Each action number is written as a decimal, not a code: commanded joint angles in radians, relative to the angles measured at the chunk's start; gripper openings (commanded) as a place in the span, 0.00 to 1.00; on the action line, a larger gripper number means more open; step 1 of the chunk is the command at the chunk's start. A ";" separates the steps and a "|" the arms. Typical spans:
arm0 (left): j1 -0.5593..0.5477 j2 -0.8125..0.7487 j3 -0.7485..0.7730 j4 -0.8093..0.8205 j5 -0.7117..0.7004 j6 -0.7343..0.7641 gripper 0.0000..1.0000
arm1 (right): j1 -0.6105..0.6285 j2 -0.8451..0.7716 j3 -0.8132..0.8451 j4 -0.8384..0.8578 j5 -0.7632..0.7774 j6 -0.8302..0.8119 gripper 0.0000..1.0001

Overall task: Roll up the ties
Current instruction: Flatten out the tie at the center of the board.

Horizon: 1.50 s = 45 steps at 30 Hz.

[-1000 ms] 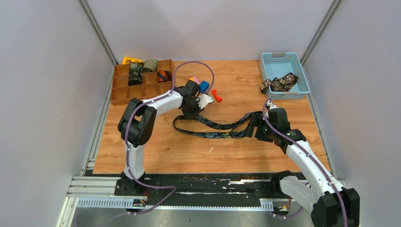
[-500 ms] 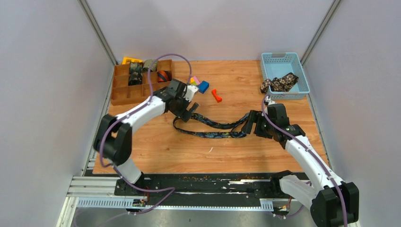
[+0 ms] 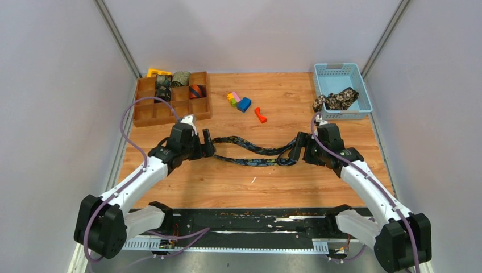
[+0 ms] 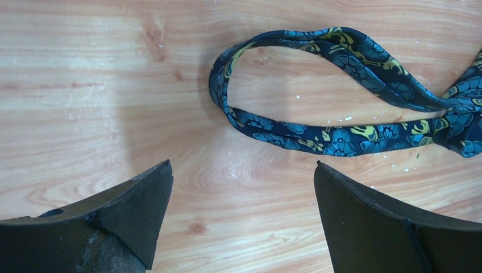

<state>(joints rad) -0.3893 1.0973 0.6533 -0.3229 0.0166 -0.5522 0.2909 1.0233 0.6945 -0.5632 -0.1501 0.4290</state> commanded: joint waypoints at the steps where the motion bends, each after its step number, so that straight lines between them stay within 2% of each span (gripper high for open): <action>1: -0.085 0.005 0.066 -0.080 -0.113 -0.132 1.00 | 0.007 -0.019 -0.004 0.042 0.064 0.052 0.81; 6: -0.261 0.019 0.051 -0.069 -0.288 -0.309 1.00 | 0.009 -0.010 -0.023 0.045 0.118 0.100 0.80; 9: -0.323 0.060 0.024 -0.001 -0.307 -0.445 1.00 | 0.010 -0.016 -0.049 0.062 0.132 0.119 0.80; 12: -0.364 0.130 0.033 0.048 -0.306 -0.542 1.00 | 0.010 -0.033 -0.077 0.075 0.141 0.127 0.79; 18: -0.423 0.312 0.118 0.025 -0.335 -0.683 0.99 | 0.009 -0.048 -0.110 0.086 0.150 0.133 0.79; 22: -0.449 0.379 0.100 0.124 -0.322 -0.763 0.93 | 0.010 -0.052 -0.123 0.092 0.149 0.134 0.79; 26: -0.470 0.447 0.134 0.138 -0.334 -0.801 0.87 | 0.011 -0.049 -0.130 0.096 0.149 0.131 0.79; 30: -0.474 0.505 0.144 0.182 -0.335 -0.825 0.74 | 0.011 -0.038 -0.138 0.106 0.149 0.130 0.79; 34: -0.474 0.550 0.148 0.206 -0.337 -0.833 0.55 | 0.011 -0.031 -0.140 0.109 0.165 0.129 0.79; 36: -0.474 0.566 0.148 0.222 -0.341 -0.815 0.39 | 0.011 -0.029 -0.140 0.109 0.184 0.127 0.79; 38: -0.474 0.574 0.152 0.227 -0.347 -0.782 0.17 | 0.011 -0.025 -0.137 0.106 0.186 0.126 0.79; 40: -0.474 0.560 0.152 0.223 -0.342 -0.723 0.00 | 0.011 -0.023 -0.130 0.097 0.190 0.125 0.79; 45: -0.471 0.444 0.118 0.135 -0.393 -0.623 0.00 | 0.011 -0.021 -0.126 0.092 0.214 0.121 0.79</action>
<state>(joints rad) -0.8581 1.6363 0.7979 -0.0917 -0.2996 -1.2858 0.2947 0.9955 0.5545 -0.4957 0.0261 0.5488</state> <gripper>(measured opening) 0.007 0.789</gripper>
